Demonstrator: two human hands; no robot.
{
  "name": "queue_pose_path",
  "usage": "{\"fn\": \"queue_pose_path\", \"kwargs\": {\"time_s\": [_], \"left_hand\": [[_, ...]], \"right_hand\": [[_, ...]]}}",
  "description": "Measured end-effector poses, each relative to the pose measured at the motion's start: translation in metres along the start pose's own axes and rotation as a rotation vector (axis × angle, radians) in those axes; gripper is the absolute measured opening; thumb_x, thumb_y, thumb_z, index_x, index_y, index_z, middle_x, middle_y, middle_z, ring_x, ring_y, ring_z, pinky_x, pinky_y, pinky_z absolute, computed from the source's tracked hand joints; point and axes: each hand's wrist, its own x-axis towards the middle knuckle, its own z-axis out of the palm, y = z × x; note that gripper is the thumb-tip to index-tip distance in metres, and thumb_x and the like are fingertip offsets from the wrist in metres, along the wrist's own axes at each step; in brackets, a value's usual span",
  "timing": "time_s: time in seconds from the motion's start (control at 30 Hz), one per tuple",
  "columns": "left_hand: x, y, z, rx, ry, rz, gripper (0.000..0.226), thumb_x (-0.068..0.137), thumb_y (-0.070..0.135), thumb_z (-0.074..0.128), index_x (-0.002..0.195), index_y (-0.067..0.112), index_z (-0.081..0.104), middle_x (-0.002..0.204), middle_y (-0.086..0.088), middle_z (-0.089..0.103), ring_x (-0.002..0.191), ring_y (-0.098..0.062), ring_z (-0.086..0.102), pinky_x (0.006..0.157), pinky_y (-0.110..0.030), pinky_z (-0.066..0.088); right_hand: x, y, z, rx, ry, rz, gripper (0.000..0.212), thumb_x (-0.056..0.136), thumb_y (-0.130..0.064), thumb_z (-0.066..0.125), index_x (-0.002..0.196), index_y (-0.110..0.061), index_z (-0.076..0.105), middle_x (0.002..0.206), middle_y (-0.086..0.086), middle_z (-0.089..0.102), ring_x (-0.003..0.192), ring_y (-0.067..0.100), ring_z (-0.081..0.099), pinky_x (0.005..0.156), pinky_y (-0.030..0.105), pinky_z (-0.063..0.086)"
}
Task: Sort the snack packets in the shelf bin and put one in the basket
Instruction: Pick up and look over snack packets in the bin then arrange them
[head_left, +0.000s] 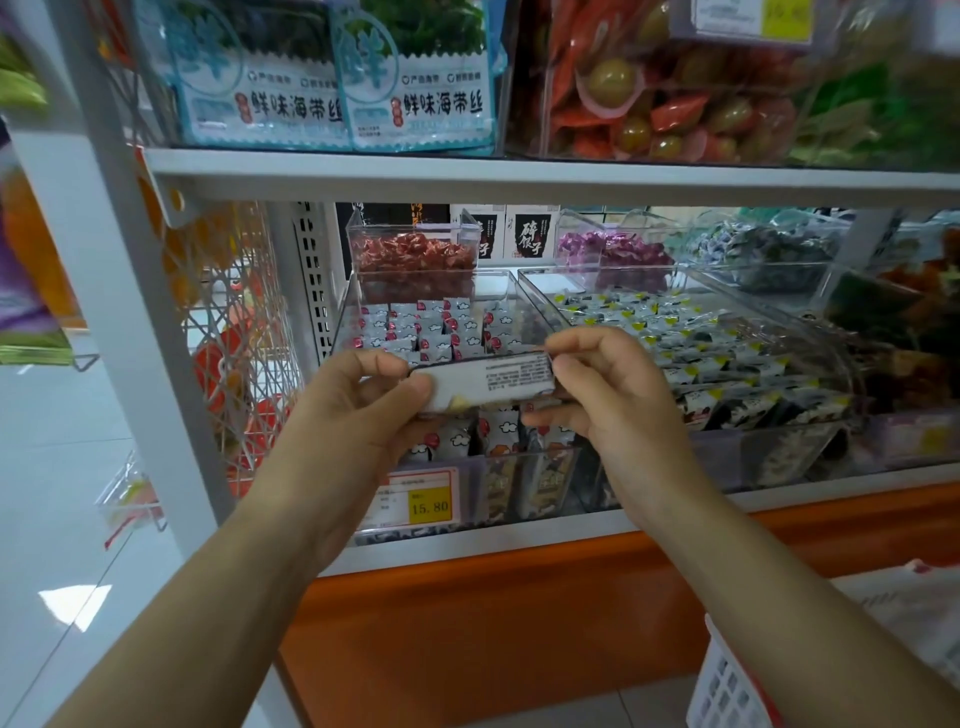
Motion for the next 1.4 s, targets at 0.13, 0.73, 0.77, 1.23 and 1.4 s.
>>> {"fn": "queue_pose_path", "kwargs": {"time_s": [0.13,0.73,0.77,1.23,1.4], "left_hand": [[-0.002,0.000,0.002,0.139,-0.023,0.045,0.028,0.077,0.012,0.061,0.105,0.017,0.057,0.088,0.000,0.074,0.084,-0.016,0.070,0.070,-0.019,0.055],[-0.006,0.000,0.007,0.554,-0.011,0.152,0.009,0.082,0.022,0.064,0.078,0.025,0.072,0.079,0.007,0.070,0.065,0.000,0.062,0.054,-0.009,0.047],[-0.005,0.001,0.005,0.560,-0.002,0.156,0.011,0.081,0.023,0.065,0.073,0.024,0.073,0.076,0.007,0.071,0.063,-0.001,0.063,0.054,-0.010,0.049],[-0.005,0.000,0.003,0.751,-0.091,0.172,0.021,0.073,0.041,0.062,0.094,0.035,0.066,0.080,0.011,0.068,0.070,0.001,0.062,0.055,-0.010,0.048],[0.001,-0.002,0.000,0.790,-0.018,0.277,0.032,0.087,0.026,0.058,0.119,0.024,0.061,0.085,0.005,0.068,0.072,-0.003,0.063,0.060,-0.014,0.052]], "right_hand": [[-0.003,-0.001,0.000,-0.103,-0.049,-0.048,0.015,0.091,-0.018,0.058,0.098,-0.026,0.069,0.091,-0.010,0.069,0.085,0.011,0.067,0.069,0.025,0.058],[-0.006,-0.005,0.002,-0.373,0.053,-0.150,0.016,0.089,-0.020,0.061,0.074,-0.024,0.064,0.068,-0.009,0.061,0.068,0.002,0.057,0.060,0.009,0.043],[-0.006,-0.005,0.003,-0.370,0.040,-0.148,0.017,0.089,-0.020,0.061,0.074,-0.026,0.064,0.069,-0.010,0.062,0.069,0.002,0.058,0.061,0.008,0.043],[-0.004,0.001,0.005,-0.271,0.116,-0.018,0.022,0.090,-0.022,0.060,0.077,-0.007,0.069,0.079,0.018,0.067,0.073,0.027,0.066,0.068,0.044,0.056],[-0.002,0.002,0.002,0.144,0.001,0.139,0.028,0.078,-0.030,0.065,0.100,-0.012,0.069,0.093,0.007,0.071,0.085,0.015,0.071,0.071,0.026,0.059]]}}
